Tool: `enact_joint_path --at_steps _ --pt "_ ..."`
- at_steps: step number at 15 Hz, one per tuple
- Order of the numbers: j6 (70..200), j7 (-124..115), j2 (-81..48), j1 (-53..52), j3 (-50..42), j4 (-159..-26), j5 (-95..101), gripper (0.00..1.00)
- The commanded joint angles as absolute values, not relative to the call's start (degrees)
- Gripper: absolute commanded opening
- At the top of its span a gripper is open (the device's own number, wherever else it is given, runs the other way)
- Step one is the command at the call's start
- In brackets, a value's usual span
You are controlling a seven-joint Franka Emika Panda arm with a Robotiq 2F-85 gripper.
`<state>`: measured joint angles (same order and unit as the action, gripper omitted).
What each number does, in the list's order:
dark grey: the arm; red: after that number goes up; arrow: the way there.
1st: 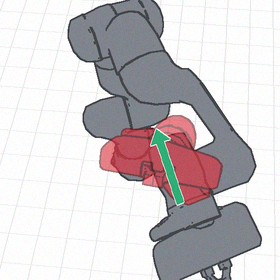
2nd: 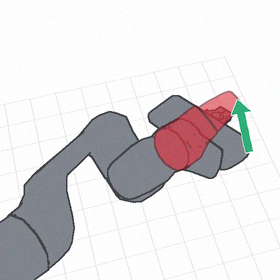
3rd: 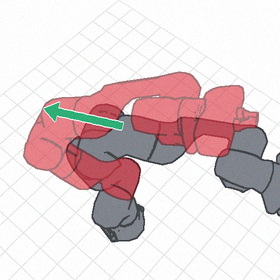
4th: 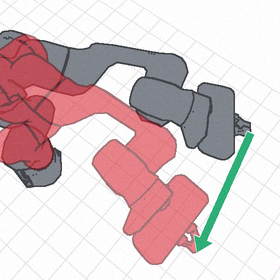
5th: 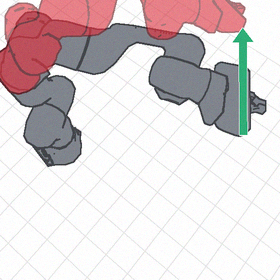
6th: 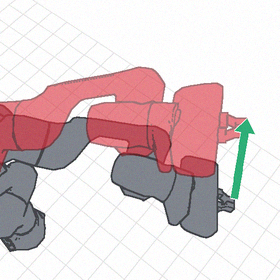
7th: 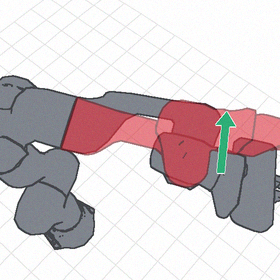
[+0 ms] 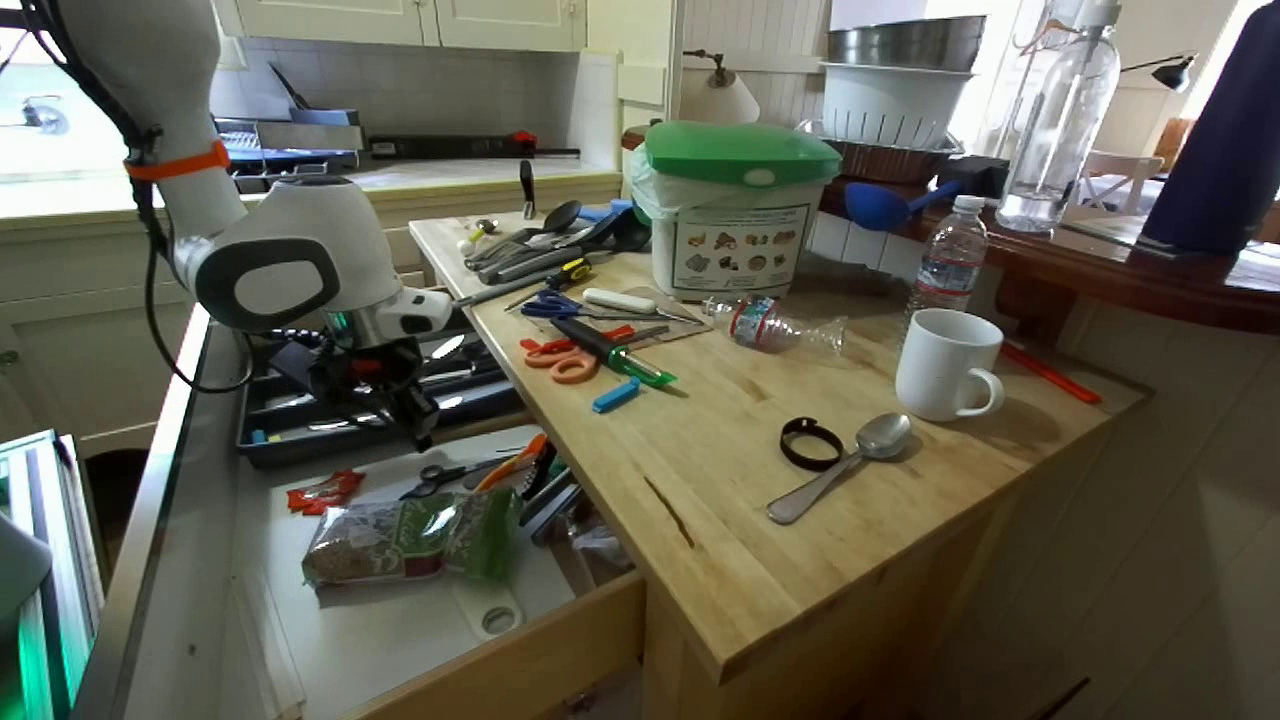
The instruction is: Take the scissors out of the open drawer and put it on the countertop.
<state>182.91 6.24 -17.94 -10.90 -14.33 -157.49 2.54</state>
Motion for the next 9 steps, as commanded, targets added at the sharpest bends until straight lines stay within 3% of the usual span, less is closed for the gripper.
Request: enact_joint_path --at_steps 1,2,4,9 --pt "186.5 0.8 -19.0 -15.7 -19.7 -157.2 0.0 0.00" --pt "188.1 -0.9 -20.1 -17.6 -21.4 -157.1 -1.8 0.26" --pt "189.8 -3.6 -21.6 -20.7 -23.8 -157.1 -6.7 0.32" --pt "189.2 -8.2 -23.2 -20.6 -22.5 -157.3 -14.3 0.69"
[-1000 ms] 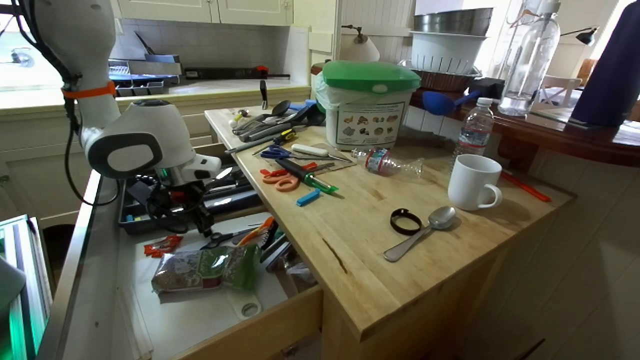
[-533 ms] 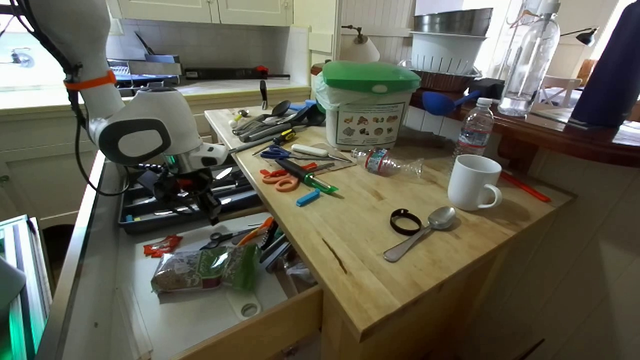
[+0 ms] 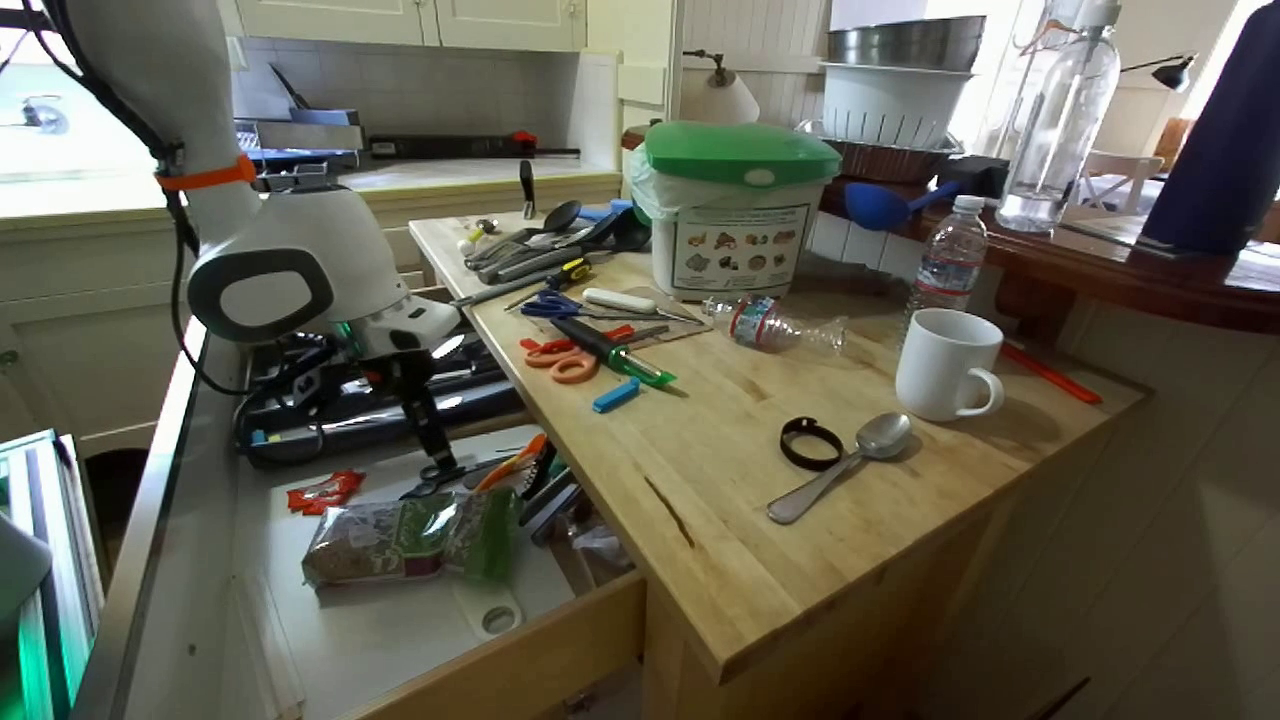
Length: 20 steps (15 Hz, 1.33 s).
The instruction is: Take the scissors out of the open drawer and put it on the countertop.
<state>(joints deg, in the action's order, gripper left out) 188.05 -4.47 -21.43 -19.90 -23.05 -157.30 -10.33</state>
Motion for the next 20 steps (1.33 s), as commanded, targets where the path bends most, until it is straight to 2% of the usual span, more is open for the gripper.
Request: enact_joint_path --at_steps 1,3,4,7,9,12,16,20 --pt "189.4 -9.2 -23.4 -20.4 -22.2 -157.3 -15.2 0.78" --pt "191.1 -10.4 -24.3 -20.2 -21.9 -157.3 -16.5 0.92" --pt "191.4 -10.8 -24.2 -19.9 -21.6 -157.2 -17.1 0.95" --pt "191.1 -11.5 -24.8 -18.3 -20.4 -156.4 -18.2 0.98" --pt "190.0 -12.0 -25.3 -16.9 -19.2 -155.4 -18.3 0.95" --pt "189.6 -12.9 -26.2 -14.0 -17.1 -153.7 -18.0 1.00" --pt "189.5 -11.7 -25.8 -14.4 -17.9 -154.0 -17.6 1.00" --pt "188.2 -12.6 -26.5 -11.5 -14.5 -152.8 -17.0 1.00"
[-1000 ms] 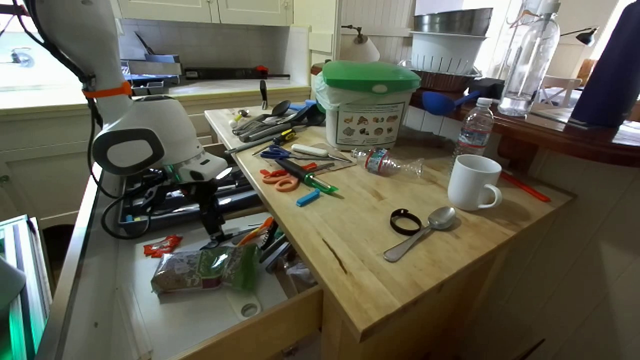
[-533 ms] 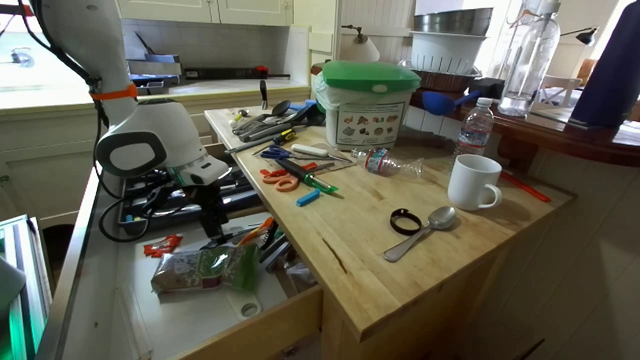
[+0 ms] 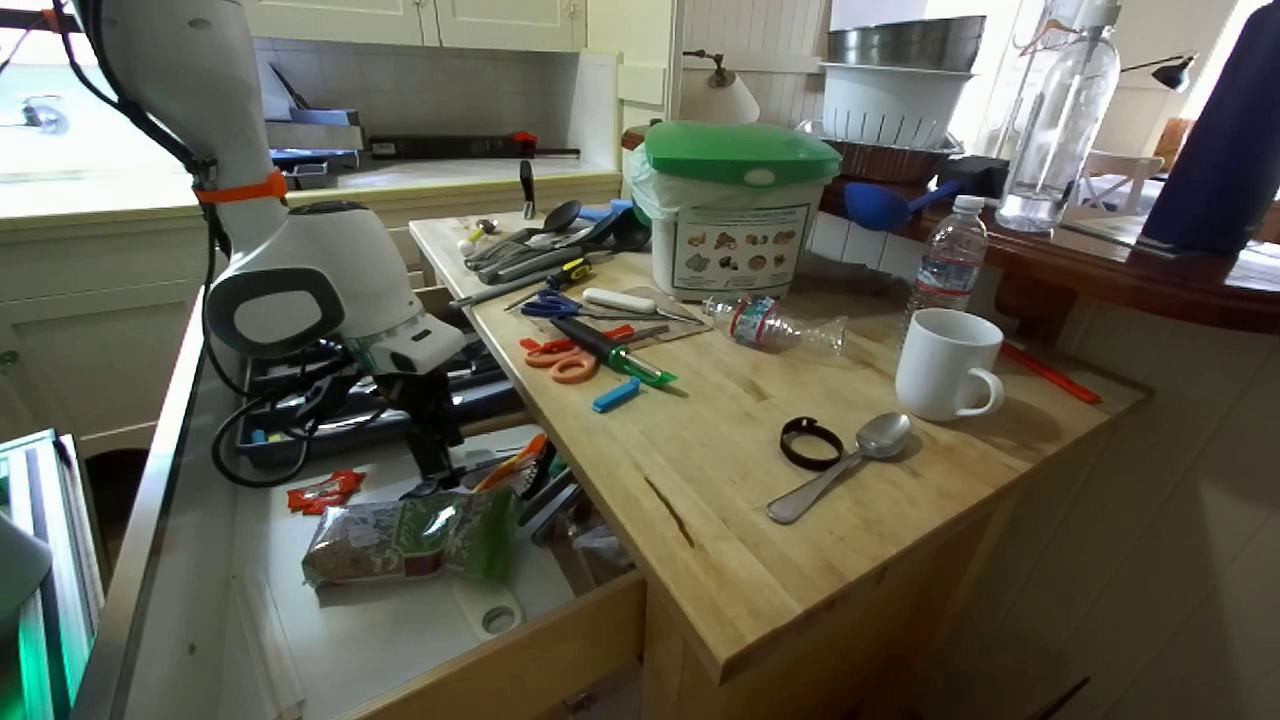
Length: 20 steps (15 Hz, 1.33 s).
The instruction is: Take the scissors out of the open drawer and put it on the countertop.
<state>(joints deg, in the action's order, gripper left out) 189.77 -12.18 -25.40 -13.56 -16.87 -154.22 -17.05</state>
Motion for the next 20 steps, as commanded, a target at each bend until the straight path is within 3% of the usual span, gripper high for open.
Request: enact_joint_path --at_steps 1,5,7,10,13,16,17,20 --pt "188.6 -12.8 -26.8 -11.0 -13.7 -152.6 -17.0 0.99" --pt "189.0 -13.3 -27.4 -8.6 -11.1 -152.2 -17.0 0.85" --pt "189.3 -13.4 -27.9 -6.8 -9.6 -152.0 -16.7 0.62" --pt "190.3 -12.7 -28.0 -0.3 -4.5 -151.7 -14.4 0.55" --pt "191.1 -12.0 -28.3 9.1 2.4 -151.2 -11.0 0.57" --pt "191.0 -11.6 -29.0 15.9 6.7 -151.0 -8.2 0.52" --pt "190.2 -11.6 -29.1 18.2 8.0 -150.8 -7.4 0.38" --pt "188.6 -11.0 -29.2 22.8 10.3 -150.6 -5.4 0.12"
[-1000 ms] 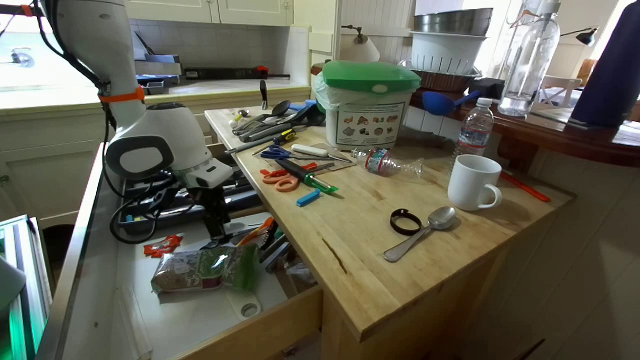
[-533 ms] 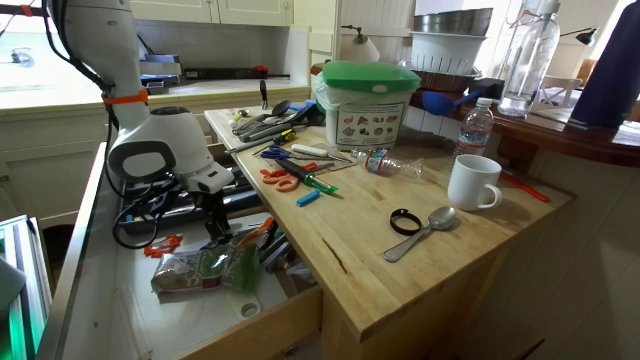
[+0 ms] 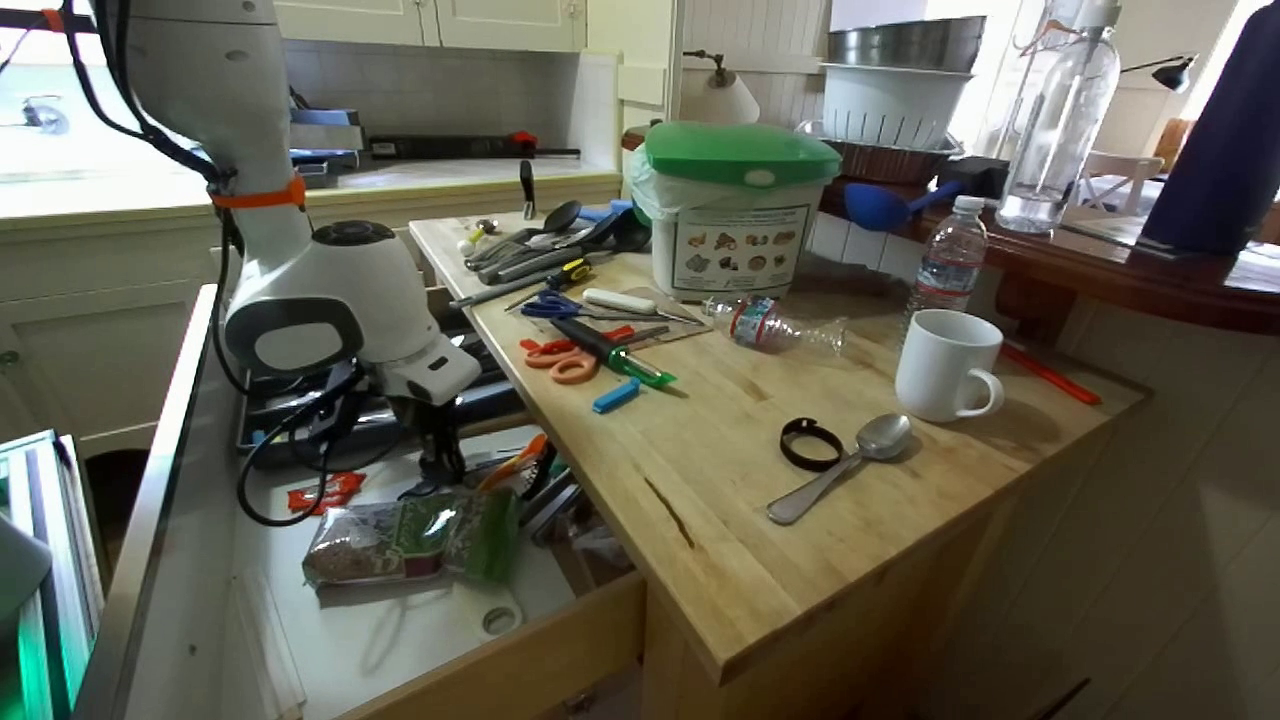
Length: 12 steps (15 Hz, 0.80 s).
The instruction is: Take the scissors out of the open drawer and put it on the countertop.
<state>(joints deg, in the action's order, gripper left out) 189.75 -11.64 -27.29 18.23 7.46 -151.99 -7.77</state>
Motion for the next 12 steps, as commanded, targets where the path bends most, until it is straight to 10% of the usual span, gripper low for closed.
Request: enact_joint_path --at_steps 1,9,12 --pt "188.4 -10.8 -29.0 22.8 10.1 -150.8 -5.3 0.05" --pt "186.9 -5.3 -18.5 32.5 22.9 -162.0 4.3 0.06" --pt "179.9 -6.2 -15.3 22.9 14.1 -158.2 0.0 0.06"
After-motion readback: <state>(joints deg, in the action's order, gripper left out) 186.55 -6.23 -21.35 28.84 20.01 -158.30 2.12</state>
